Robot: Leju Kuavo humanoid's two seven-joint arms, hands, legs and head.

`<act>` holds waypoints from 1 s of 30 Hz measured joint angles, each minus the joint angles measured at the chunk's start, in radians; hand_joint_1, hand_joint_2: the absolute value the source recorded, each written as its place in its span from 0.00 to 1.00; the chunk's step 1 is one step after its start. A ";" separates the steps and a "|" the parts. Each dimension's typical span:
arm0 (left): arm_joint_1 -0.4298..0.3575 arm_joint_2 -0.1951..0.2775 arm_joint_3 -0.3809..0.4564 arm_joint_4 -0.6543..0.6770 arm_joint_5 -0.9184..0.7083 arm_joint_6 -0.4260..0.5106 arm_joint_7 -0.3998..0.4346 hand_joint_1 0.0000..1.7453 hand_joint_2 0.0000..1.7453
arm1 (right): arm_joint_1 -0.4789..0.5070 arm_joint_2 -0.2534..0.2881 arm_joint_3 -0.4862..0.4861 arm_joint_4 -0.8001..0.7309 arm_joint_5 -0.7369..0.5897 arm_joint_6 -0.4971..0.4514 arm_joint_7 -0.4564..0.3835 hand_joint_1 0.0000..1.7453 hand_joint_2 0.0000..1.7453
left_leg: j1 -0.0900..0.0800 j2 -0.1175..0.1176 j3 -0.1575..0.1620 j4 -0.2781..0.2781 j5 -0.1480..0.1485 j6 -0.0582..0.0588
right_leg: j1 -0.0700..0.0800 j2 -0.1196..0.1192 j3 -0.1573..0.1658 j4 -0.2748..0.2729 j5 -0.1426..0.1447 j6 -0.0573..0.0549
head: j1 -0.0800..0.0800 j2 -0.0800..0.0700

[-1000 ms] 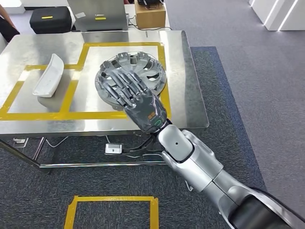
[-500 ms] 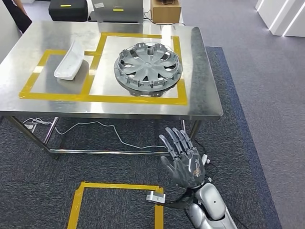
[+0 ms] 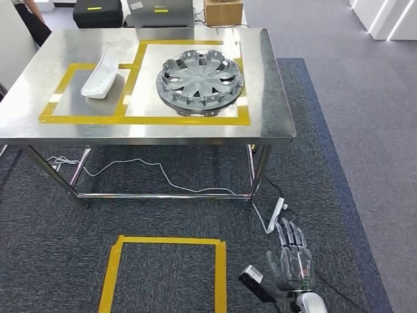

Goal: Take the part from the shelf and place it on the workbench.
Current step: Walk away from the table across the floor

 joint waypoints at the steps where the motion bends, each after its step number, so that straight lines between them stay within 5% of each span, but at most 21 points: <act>1: 0.001 0.000 0.003 0.000 0.002 0.000 0.003 0.00 0.00 | 0.000 0.000 -0.024 0.042 0.002 0.000 0.010 0.00 1.00 | 0.003 0.000 -0.009 0.065 -0.051 -0.005 | -0.001 -0.002 -0.015 0.003 0.012 -0.001 | -0.003 0.000; 2: 0.001 0.000 0.005 0.000 0.003 0.001 0.005 0.00 0.00 | 0.000 0.000 -0.047 0.080 0.002 0.000 0.018 0.00 1.00 | 0.006 0.001 -0.013 0.125 -0.079 -0.010 | -0.001 -0.004 -0.033 0.008 0.023 0.001 | -0.004 0.000; 4: 0.002 0.001 0.007 0.000 0.007 0.000 0.006 0.00 0.00 | -0.011 -0.002 -0.085 0.164 -0.003 0.000 0.050 0.00 1.00 | 0.012 0.002 0.011 0.177 -0.064 -0.018 | -0.005 -0.007 -0.073 0.023 0.042 0.007 | -0.004 0.000; 6: 0.002 0.001 0.008 0.000 0.012 -0.003 0.006 0.00 0.00 | -0.041 -0.013 -0.120 0.289 -0.026 0.006 0.106 0.00 1.00 | 0.018 0.002 0.092 0.095 -0.014 -0.026 | -0.010 -0.007 -0.110 0.044 0.054 0.018 | -0.006 0.000; 9: 0.004 -0.004 0.012 0.000 0.018 -0.005 0.003 0.00 0.00 | -0.085 -0.057 -0.182 0.508 -0.112 0.119 0.200 0.00 1.00 | 0.018 -0.003 0.212 -0.085 -0.032 -0.019 | -0.011 -0.007 -0.146 0.076 0.069 0.038 | -0.012 0.000; 12: 0.009 -0.007 0.014 0.001 0.021 -0.006 0.001 0.00 0.00 | -0.096 -0.102 -0.254 0.662 -0.184 0.319 0.308 0.00 1.00 | 0.013 -0.002 0.204 -0.104 -0.029 0.012 | -0.014 -0.006 -0.160 0.082 0.079 0.057 | -0.012 0.000; 14: 0.009 -0.008 0.017 0.001 0.023 -0.007 0.002 0.00 0.00 | -0.095 -0.122 -0.288 0.728 -0.200 0.400 0.337 0.00 1.00 | 0.014 0.005 0.179 -0.104 -0.007 0.032 | -0.017 0.001 -0.181 0.128 0.015 0.068 | -0.009 0.000; 17: 0.007 -0.011 0.025 0.002 0.029 -0.010 0.007 0.00 0.00 | -0.104 -0.137 -0.320 0.786 -0.216 0.444 0.310 0.00 1.00 | 0.011 0.013 0.131 -0.103 0.030 0.043 | -0.018 0.009 -0.216 0.302 -0.124 0.075 | -0.001 0.000; 18: 0.007 -0.012 0.026 0.002 0.031 -0.012 0.009 0.00 0.00 | -0.109 -0.139 -0.328 0.798 -0.220 0.449 0.296 0.00 1.00 | 0.009 0.014 0.115 -0.103 0.043 0.043 | -0.018 0.010 -0.213 0.344 -0.130 0.075 | 0.000 0.000; 20: 0.007 -0.012 0.029 0.002 0.035 -0.017 0.015 0.00 0.00 | -0.118 -0.140 -0.341 0.816 -0.225 0.450 0.275 0.00 1.00 | 0.005 0.016 0.083 -0.102 0.068 0.043 | -0.016 0.011 -0.162 0.339 -0.081 0.067 | 0.002 0.000; 22: 0.005 -0.012 0.032 0.002 0.043 -0.023 0.024 0.00 0.00 | -0.129 -0.141 -0.349 0.828 -0.227 0.440 0.267 0.00 1.00 | 0.000 0.015 0.060 -0.102 0.092 0.041 | -0.011 0.013 -0.049 0.209 -0.041 0.050 | 0.003 0.000; 24: 0.003 -0.013 0.037 0.002 0.052 -0.030 0.031 0.00 0.00 | -0.141 -0.140 -0.354 0.838 -0.228 0.427 0.273 0.00 1.00 | -0.002 0.014 0.049 -0.103 0.115 0.033 | -0.003 0.014 0.059 0.051 -0.060 0.035 | 0.003 0.000; 25: 0.002 -0.013 0.041 0.003 0.058 -0.034 0.035 0.00 0.00 | -0.146 -0.140 -0.357 0.843 -0.229 0.423 0.279 0.00 1.00 | 0.000 0.014 0.046 -0.105 0.127 0.027 | 0.001 0.014 0.085 0.006 -0.072 0.031 | 0.004 0.001; 27: 0.002 -0.012 0.052 0.005 0.072 -0.043 0.045 0.00 0.00 | -0.150 -0.138 -0.365 0.855 -0.236 0.419 0.292 0.00 1.00 | 0.003 0.014 0.042 -0.112 0.146 0.015 | 0.003 0.012 0.080 -0.015 -0.060 0.027 | 0.006 0.000; 28: 0.003 -0.012 0.058 0.007 0.078 -0.046 0.050 0.00 0.00 | -0.150 -0.138 -0.369 0.860 -0.241 0.418 0.296 0.00 1.00 | 0.004 0.012 0.037 -0.106 0.131 0.009 | 0.001 0.009 0.070 -0.016 -0.047 0.021 | 0.006 0.000; 30: 0.005 -0.008 0.069 0.010 0.089 -0.051 0.055 0.00 0.00 | -0.149 -0.136 -0.379 0.867 -0.251 0.420 0.299 0.00 1.00 | 0.006 0.010 0.020 -0.036 0.034 0.000 | -0.003 0.002 0.039 -0.014 -0.019 0.009 | 0.002 0.000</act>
